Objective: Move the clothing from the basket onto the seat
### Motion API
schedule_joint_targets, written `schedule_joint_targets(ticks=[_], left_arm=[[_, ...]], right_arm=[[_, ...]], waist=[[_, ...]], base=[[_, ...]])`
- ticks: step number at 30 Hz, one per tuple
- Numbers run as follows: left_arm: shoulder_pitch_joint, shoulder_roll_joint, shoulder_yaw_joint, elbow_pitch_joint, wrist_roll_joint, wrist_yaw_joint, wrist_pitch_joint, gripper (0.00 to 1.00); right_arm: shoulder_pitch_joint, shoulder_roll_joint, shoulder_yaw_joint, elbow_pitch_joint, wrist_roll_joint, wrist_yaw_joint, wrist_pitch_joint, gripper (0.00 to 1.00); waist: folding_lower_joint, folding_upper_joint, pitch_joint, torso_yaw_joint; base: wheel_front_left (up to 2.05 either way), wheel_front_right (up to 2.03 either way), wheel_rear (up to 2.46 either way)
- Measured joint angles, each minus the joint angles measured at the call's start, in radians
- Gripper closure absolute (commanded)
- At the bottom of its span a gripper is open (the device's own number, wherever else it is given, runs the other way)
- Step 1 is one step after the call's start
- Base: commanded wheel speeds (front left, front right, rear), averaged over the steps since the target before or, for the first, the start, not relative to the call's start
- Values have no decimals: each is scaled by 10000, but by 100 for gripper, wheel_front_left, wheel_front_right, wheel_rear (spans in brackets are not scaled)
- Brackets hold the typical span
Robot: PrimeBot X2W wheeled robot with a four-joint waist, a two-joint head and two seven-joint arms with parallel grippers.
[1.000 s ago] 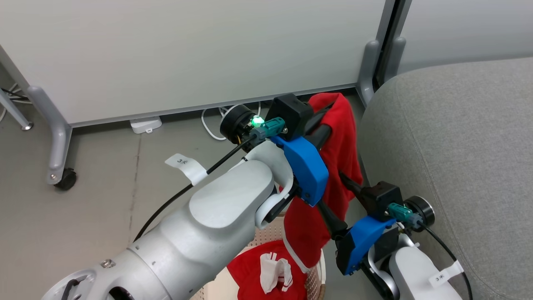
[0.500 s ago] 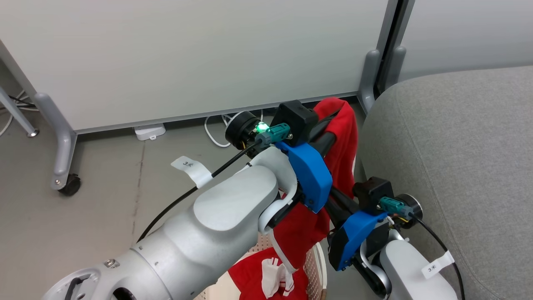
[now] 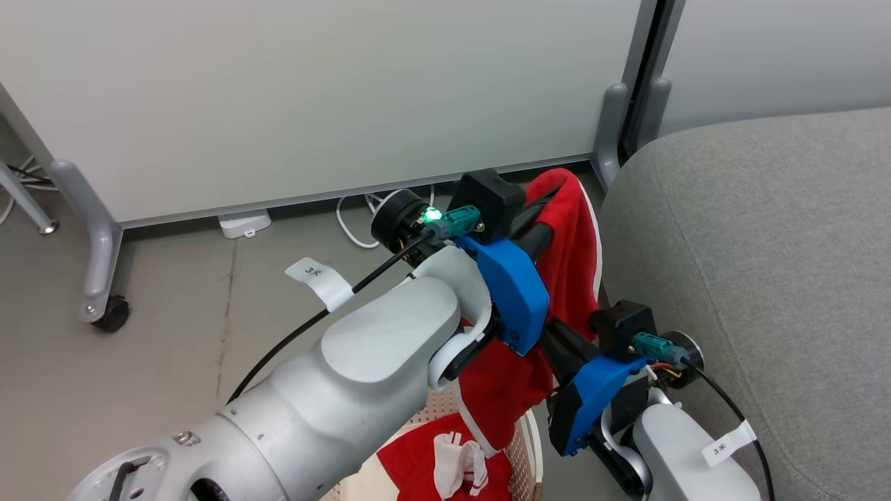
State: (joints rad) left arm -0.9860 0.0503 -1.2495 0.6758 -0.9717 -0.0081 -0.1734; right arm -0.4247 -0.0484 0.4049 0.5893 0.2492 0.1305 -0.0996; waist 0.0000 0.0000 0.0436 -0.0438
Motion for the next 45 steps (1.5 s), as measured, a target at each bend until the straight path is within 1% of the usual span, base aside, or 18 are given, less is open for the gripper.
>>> schedule_joint_targets(ticks=[19, 20, 21, 22, 38, 45], left_arm=[[-30, 0, -182, 159, -307, 31, 0, 100], [-31, 0, -192, 163, -311, 33, 0, 66], [-31, 0, -198, 165, -316, 35, 0, 12], [-31, 0, -203, 165, -316, 54, -4, 0], [-34, 0, -257, 301, -382, 125, -94, 0], [12, -4, -194, 456, -422, 121, -445, 0]], right_arm=[[-114, 0, -40, 232, 79, 0, -128, 100], [-114, 0, -50, 234, 79, 0, -130, 100], [-114, 0, -54, 238, 77, 0, -132, 100], [-114, 0, -58, 242, 77, 0, -132, 100], [-107, 0, -140, 115, 52, 0, -75, 100], [-107, 0, -222, 90, -8, 0, -73, 100]], waist=[[0, 1, 1, -111], [0, 0, -5, -111], [0, 0, -11, -110], [0, 0, -16, -110], [0, 0, 26, -80], [0, 1, 75, -47]], base=[[0, 0, 0], [0, 0, 0], [0, 0, 0], [0, 0, 0], [0, 0, 0], [0, 0, 0]])
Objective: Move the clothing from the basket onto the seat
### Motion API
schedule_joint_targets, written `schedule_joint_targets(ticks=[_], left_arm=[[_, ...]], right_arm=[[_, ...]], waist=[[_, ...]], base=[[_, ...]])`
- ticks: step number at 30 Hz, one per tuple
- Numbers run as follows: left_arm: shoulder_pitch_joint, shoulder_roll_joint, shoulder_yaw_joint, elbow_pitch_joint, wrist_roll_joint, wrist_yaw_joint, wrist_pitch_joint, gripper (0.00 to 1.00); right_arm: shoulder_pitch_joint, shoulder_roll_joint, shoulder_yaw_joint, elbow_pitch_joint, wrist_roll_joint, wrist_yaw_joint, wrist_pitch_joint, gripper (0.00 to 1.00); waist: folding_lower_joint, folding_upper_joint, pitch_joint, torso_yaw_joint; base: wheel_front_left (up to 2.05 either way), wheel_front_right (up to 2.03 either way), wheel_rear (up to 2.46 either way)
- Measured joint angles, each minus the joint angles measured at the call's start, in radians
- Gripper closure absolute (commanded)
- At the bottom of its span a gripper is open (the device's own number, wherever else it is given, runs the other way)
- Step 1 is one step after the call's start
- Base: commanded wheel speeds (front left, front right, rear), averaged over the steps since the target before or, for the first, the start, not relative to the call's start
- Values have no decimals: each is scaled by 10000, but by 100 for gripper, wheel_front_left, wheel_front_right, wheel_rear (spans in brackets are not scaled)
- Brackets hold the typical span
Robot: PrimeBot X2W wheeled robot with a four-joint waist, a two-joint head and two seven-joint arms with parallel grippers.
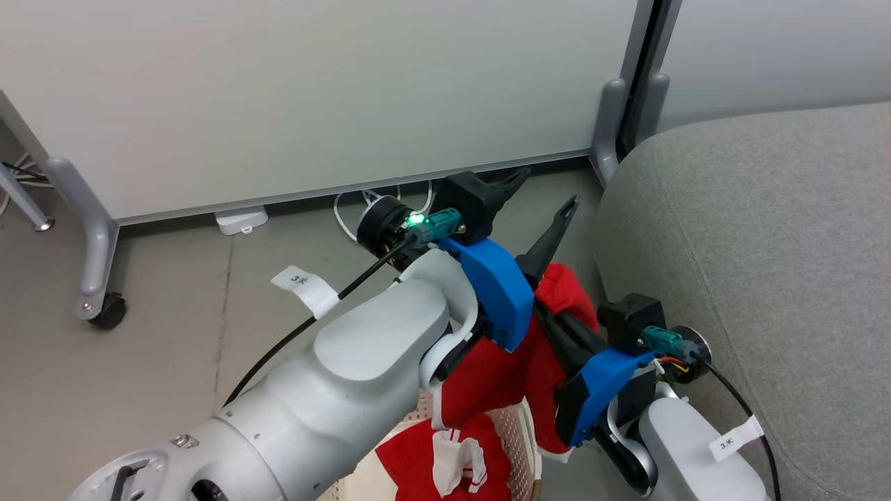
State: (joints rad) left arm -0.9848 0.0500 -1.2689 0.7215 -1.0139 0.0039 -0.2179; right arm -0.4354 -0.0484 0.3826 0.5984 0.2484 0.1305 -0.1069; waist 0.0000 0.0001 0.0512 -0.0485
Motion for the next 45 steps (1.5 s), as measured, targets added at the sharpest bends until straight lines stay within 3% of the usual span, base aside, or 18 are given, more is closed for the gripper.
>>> schedule_joint_targets(ticks=[5, 10, 15, 23, 32, 45], left_arm=[[305, 192, 242, 136, 6, -171, -303, 0], [894, 740, 798, -194, 157, -326, -422, 0], [2090, 1463, 2355, -1532, 1160, -205, -437, 0], [4723, 2111, 4625, -3568, 2951, -188, -439, 0], [6890, 2485, 6289, -4516, 4242, -253, -439, 0], [8070, 2535, 7743, -4943, 5323, -456, -439, 0]], right_arm=[[1, 0, -121, 17, -98, 0, -15, 100], [36, 0, -307, -31, -190, 0, -12, 100], [96, -2, -594, -115, -276, 0, -10, 100], [123, -2, -736, -385, -305, 0, 0, 100], [124, -2, -658, -686, -268, 0, 50, 100], [137, -10, -702, -1035, -198, 0, 0, 100]], waist=[[0, 0, 60, 16], [0, 0, 128, 31], [0, 0, 200, 25], [0, 0, 222, -283], [0, 0, 286, -1151], [0, 0, 639, -2994]], base=[[0, 0, 0], [0, 0, 0], [0, 0, 0], [0, 0, 0], [0, 0, 0], [0, 0, 0]])
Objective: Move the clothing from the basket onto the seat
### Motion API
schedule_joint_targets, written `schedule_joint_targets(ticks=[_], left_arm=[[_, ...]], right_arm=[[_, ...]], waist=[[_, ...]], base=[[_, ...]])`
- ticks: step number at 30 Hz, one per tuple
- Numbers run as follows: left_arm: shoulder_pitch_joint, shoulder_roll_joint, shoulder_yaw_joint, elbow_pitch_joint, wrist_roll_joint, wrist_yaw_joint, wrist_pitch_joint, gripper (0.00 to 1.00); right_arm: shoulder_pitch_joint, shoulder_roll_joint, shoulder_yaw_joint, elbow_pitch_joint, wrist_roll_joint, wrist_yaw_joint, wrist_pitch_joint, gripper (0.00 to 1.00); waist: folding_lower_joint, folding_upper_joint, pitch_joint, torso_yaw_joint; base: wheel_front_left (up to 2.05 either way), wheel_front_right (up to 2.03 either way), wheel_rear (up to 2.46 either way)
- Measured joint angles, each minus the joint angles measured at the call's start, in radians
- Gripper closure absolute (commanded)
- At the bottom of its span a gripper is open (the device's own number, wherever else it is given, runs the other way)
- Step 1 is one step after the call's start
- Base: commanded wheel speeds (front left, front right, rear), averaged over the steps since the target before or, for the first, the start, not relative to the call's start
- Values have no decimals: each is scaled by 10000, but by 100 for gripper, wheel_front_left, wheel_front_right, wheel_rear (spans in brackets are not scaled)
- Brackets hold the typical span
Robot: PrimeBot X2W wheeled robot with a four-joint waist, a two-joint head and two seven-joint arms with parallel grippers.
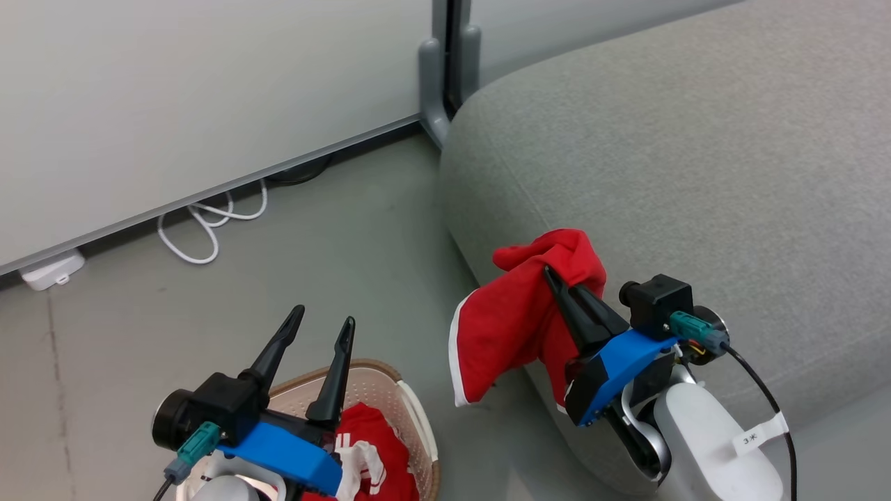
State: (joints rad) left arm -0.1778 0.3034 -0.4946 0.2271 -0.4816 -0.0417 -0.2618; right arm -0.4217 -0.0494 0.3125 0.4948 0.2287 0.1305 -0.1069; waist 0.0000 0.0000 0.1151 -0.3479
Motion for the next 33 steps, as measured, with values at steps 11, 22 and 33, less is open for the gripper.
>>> schedule_joint_targets(ticks=[11, 22, 33], left_arm=[[59, -100, 322, 8, 525, -198, 0, 0], [145, -107, 453, 71, 683, -353, 0, 0], [-22, -228, 416, 259, 757, -520, 0, 0]], right_arm=[[225, -2, -249, -151, 31, 0, -98, 100], [311, -6, -313, -274, 190, 0, -190, 100], [446, -4, -594, -345, 67, 0, -180, 100]], waist=[[0, 0, 292, -1400], [0, 0, 438, -2056], [0, 0, 435, -2066]], base=[[0, 0, 0], [0, 0, 0], [0, 0, 0]])
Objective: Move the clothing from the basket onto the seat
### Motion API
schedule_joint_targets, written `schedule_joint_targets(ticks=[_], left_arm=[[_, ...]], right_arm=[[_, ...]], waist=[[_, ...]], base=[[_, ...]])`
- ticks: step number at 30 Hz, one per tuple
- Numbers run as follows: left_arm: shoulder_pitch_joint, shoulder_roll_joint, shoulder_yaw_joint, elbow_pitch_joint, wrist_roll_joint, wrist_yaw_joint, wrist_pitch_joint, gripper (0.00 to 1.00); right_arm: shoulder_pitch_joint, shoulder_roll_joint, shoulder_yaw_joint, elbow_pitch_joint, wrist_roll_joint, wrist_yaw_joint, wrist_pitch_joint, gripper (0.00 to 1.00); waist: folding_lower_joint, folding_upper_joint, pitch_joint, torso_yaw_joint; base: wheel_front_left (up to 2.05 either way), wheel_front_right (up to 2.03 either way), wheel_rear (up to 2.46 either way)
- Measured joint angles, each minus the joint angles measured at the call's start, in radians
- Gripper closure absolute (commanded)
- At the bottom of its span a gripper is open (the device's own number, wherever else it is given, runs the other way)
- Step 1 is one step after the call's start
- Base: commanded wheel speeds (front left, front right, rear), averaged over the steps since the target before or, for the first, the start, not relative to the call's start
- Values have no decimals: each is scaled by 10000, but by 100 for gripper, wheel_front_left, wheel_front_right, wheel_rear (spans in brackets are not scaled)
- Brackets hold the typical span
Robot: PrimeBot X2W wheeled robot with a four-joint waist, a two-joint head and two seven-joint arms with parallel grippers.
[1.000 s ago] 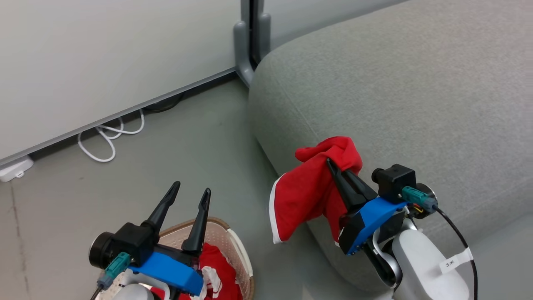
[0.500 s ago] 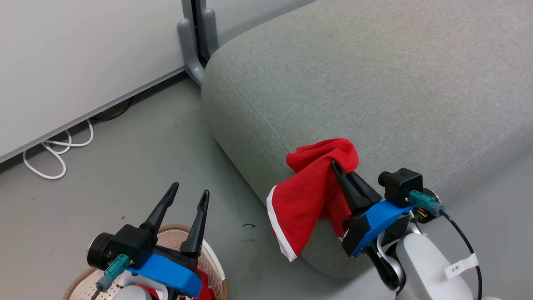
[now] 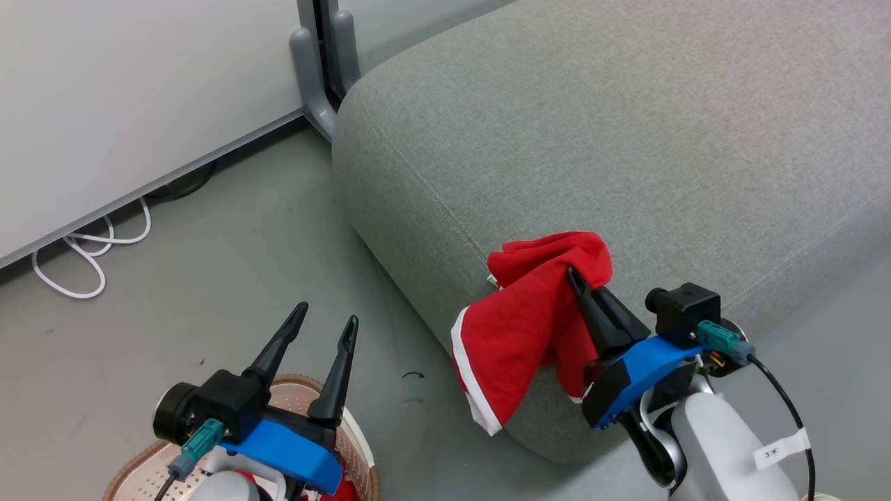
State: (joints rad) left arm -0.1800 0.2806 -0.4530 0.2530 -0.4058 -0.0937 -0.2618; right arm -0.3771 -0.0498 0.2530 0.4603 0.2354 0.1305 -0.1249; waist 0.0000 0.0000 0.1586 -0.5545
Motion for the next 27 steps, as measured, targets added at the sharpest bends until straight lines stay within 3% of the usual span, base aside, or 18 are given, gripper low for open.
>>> schedule_joint_targets(ticks=[8, 14, 21, 27], left_arm=[[80, -31, 176, -38, 31, 6, 0, 0], [169, 56, 295, -255, 104, 94, 2, 0], [-35, 418, 318, -886, 295, 148, 146, 0], [-562, 775, 238, -1643, 543, 86, 422, 0]], right_arm=[[-191, 0, -13, 4, 48, 0, 52, 100], [-1324, 4, -278, 111, -46, 0, 290, 100], [-3556, -142, -1789, 422, -146, 2, 679, 100], [-5453, -953, -3421, 980, 194, 0, 951, 100]], waist=[[0, 0, 55, 13], [0, 0, 323, -16], [1, 0, 1084, 197], [1, 0, 2103, 594]], base=[[0, 0, 0], [0, 0, 0], [0, 0, 0], [0, 0, 0]])
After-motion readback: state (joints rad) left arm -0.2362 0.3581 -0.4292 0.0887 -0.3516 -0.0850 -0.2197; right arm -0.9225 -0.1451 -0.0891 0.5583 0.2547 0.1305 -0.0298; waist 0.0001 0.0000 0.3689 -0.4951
